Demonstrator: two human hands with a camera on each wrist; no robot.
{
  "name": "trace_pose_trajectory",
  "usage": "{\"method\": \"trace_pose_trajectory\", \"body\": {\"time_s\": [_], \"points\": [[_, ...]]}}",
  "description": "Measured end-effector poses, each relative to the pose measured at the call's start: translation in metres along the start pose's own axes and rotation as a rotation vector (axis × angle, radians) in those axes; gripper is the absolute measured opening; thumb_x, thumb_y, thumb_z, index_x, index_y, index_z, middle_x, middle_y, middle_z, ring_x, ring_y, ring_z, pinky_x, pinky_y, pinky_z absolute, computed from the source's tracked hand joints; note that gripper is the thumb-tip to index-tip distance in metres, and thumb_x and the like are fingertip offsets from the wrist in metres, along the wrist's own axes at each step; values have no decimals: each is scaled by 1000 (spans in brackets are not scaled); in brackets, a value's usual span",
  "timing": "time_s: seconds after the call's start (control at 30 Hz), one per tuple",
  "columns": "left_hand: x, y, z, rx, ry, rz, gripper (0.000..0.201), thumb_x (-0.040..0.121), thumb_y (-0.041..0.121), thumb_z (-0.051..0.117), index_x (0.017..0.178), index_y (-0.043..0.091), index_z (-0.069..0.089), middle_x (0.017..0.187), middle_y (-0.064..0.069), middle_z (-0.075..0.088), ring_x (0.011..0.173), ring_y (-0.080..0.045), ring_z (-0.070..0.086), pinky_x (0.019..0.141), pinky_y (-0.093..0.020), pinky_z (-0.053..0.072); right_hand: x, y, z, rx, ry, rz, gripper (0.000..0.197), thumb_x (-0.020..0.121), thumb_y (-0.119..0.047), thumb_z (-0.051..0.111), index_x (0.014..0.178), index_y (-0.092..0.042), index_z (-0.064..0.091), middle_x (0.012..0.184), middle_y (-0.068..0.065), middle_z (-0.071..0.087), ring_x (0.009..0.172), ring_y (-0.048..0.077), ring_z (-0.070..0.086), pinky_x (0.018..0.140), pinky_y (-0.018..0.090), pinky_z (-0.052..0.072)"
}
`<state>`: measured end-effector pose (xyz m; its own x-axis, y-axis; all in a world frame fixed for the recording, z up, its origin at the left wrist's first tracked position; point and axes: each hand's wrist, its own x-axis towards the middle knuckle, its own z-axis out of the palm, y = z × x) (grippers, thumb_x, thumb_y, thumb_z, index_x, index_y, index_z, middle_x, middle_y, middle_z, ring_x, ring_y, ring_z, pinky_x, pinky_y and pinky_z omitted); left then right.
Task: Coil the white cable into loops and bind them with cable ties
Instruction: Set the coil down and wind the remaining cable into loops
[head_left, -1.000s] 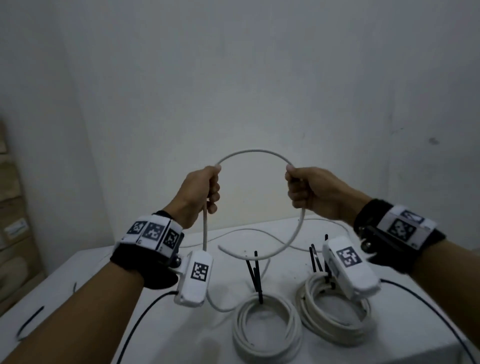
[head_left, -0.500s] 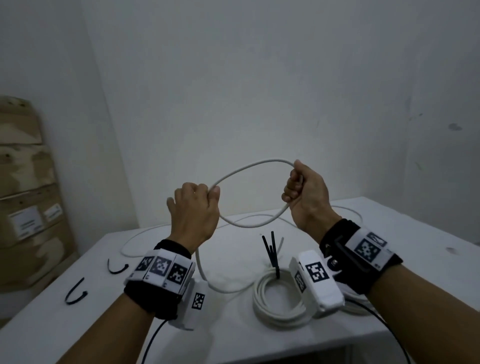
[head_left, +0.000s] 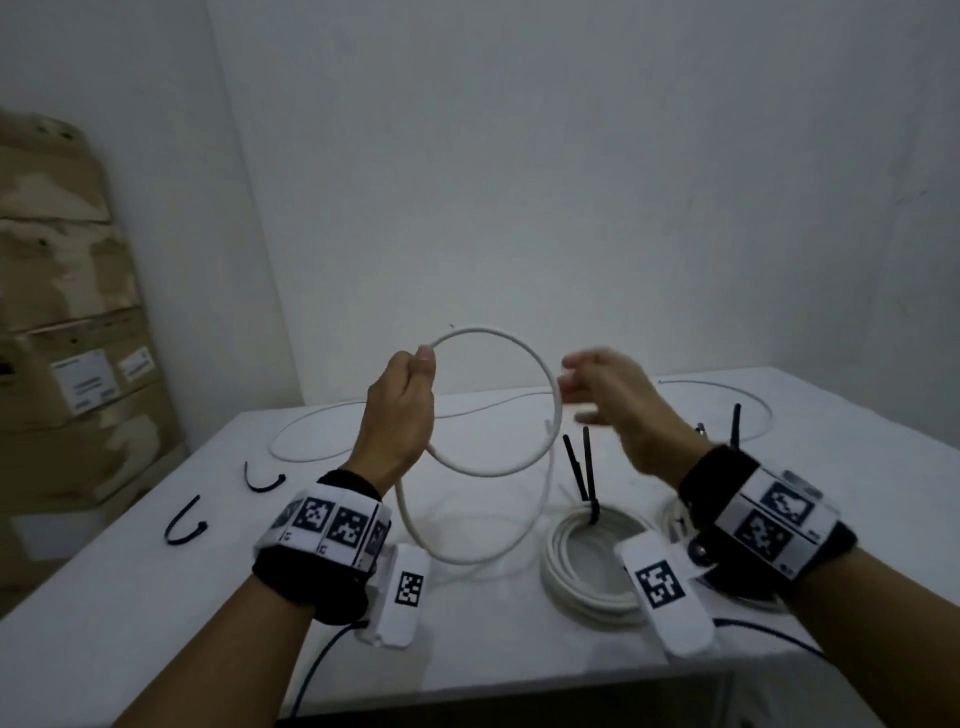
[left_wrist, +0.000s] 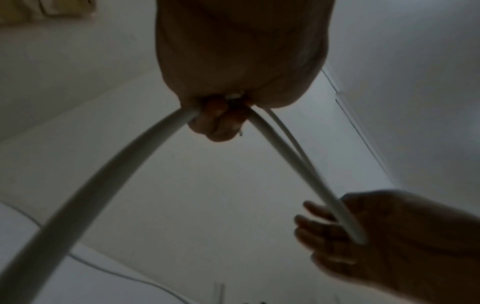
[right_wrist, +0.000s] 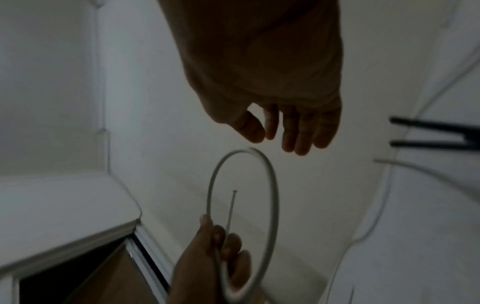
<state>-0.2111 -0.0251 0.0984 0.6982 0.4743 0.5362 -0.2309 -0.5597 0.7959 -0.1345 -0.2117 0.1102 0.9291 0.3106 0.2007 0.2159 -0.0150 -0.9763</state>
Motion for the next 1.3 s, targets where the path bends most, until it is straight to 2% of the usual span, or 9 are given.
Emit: {"method": "trace_pose_trajectory", "body": {"time_s": [0.13,0.2,0.27,0.33,0.5,0.63,0.8,1.0,1.3], "points": [[-5,-4,-3,124,-251,136,39,99,44,37,74,15,38,65,-1,46,53,-8,36,52,-21,33,6,-29,1,-465,-170,-495,42,89,-29,62,128,-20,49,126,-2,56,117,11,52,95,24,40],[-9,-1,1,155,-324,169,38,98,46,36,75,16,39,64,-1,50,52,-7,38,53,-22,34,10,-41,14,-773,-394,-487,57,90,-42,58,139,-20,39,135,-1,51,122,12,50,96,23,38],[-10,-1,2,145,-340,168,37,99,44,37,77,15,40,64,-1,51,50,-7,38,52,-24,34,14,-47,23,-911,-567,-375,48,93,-46,51,131,-16,49,122,3,61,110,16,59,87,23,44],[-10,-3,1,144,-311,144,35,101,41,38,78,15,39,63,-2,51,49,-6,39,51,-23,35,16,-46,28,-852,-646,-315,33,96,-41,48,102,-12,62,91,4,66,82,17,64,71,23,48],[-12,-6,-1,88,-169,40,31,103,37,37,80,15,38,62,-11,63,40,-14,48,41,-27,37,17,-21,34,-572,-415,-245,25,99,-17,44,76,-14,53,69,6,55,50,15,54,50,23,46],[-18,-6,3,-166,-44,-106,28,103,30,40,85,9,41,66,-17,66,44,-30,55,40,-30,42,13,-3,28,-298,-284,-200,25,99,-19,45,77,-13,54,65,4,56,49,17,56,54,25,45],[-34,-2,15,-416,-44,-207,21,102,20,39,87,8,45,70,-17,68,58,-30,63,51,-33,51,4,15,35,-25,-209,-130,24,99,-19,45,79,-9,54,62,2,50,45,13,51,56,24,44],[-27,-2,11,-602,10,-391,20,96,18,40,76,15,43,53,1,35,33,-11,23,38,-15,15,-7,27,40,144,-338,-81,24,99,-30,46,92,-8,55,64,-2,44,49,11,44,51,26,46],[-25,-7,8,-572,130,-385,21,93,6,44,77,15,53,55,-1,38,34,-10,25,39,-13,15,-6,35,26,-156,-321,-164,20,94,-27,56,89,-8,59,72,5,72,60,20,66,60,31,49]]}}
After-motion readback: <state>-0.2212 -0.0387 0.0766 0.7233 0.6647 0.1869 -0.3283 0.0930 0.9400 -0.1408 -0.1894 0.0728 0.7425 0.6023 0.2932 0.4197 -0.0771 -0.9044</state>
